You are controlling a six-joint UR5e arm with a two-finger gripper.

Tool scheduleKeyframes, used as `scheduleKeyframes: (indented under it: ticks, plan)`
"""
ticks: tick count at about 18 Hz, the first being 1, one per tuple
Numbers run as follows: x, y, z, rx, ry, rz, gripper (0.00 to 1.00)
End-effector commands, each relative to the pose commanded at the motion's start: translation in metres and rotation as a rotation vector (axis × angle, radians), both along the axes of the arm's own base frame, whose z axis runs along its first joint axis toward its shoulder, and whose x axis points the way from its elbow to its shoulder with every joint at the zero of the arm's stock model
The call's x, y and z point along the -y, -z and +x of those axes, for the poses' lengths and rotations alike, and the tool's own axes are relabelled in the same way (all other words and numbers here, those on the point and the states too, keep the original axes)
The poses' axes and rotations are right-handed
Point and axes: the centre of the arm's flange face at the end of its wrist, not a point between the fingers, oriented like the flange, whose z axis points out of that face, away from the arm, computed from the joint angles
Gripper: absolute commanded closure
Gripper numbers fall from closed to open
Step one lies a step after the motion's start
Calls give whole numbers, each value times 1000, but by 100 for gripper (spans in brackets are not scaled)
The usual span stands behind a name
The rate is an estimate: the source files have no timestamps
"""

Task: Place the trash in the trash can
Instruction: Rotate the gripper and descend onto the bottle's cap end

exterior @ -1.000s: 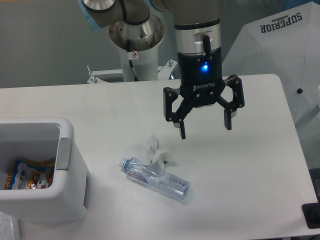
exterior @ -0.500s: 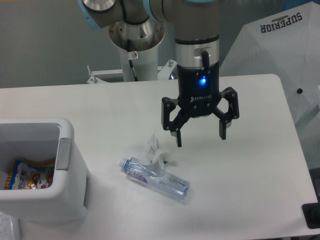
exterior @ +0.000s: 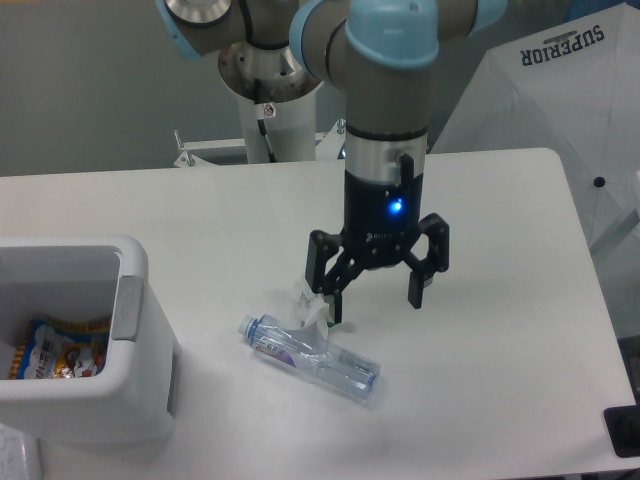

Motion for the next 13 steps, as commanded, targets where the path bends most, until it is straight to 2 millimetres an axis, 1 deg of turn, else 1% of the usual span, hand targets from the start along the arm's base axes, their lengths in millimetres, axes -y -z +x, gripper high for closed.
scheduleKeyframes:
  ticks: [3, 5, 6, 8, 10, 11, 13]
  plan:
    - [-7, 36, -11, 37, -13, -59, 0]
    - [-9, 47, -17, 28, -34, -93, 0]
    - [-14, 54, -18, 39, -51, -102, 0]
    - [-14, 62, -18, 57, -83, -111, 0]
    - [-15, 78, -23, 87, -120, -127, 0]
    - [-15, 88, -28, 89, -170, -155, 0]
    - [-17, 101, -35, 87, -215, -185, 0]
